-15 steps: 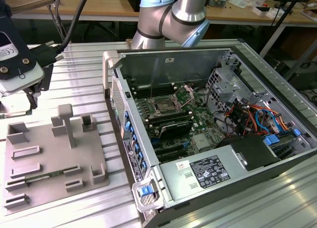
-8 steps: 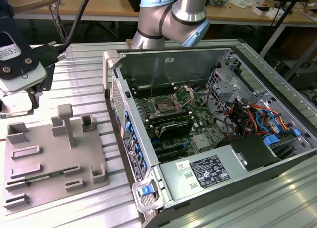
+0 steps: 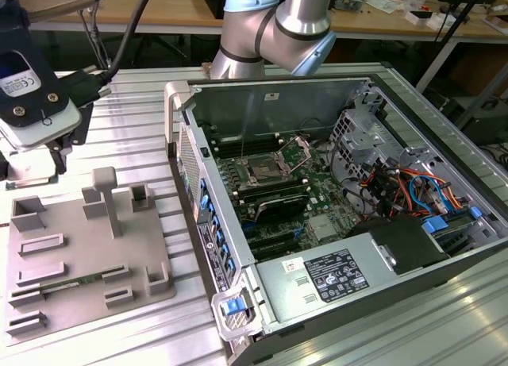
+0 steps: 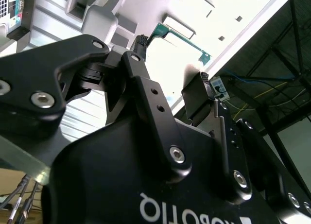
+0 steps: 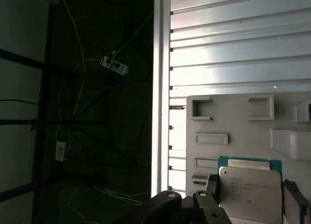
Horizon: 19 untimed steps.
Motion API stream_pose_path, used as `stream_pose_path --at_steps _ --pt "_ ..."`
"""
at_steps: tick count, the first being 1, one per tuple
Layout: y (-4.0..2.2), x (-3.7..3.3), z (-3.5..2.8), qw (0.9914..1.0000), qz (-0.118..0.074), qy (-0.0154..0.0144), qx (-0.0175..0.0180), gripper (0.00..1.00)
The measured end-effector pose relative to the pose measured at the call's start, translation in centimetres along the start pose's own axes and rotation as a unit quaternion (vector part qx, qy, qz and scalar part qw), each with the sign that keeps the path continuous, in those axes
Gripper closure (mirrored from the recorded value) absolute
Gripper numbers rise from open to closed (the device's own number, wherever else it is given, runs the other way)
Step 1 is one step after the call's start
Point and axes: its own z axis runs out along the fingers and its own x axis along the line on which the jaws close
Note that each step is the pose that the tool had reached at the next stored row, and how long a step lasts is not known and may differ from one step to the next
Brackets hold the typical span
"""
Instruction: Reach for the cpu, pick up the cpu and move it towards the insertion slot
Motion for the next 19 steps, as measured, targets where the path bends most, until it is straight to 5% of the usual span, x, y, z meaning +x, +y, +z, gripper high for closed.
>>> stream_pose_path --at_steps 19 --pt "-0.01 -0.63 -0.01 1.0 0.0 0.0 0.0 0.45"
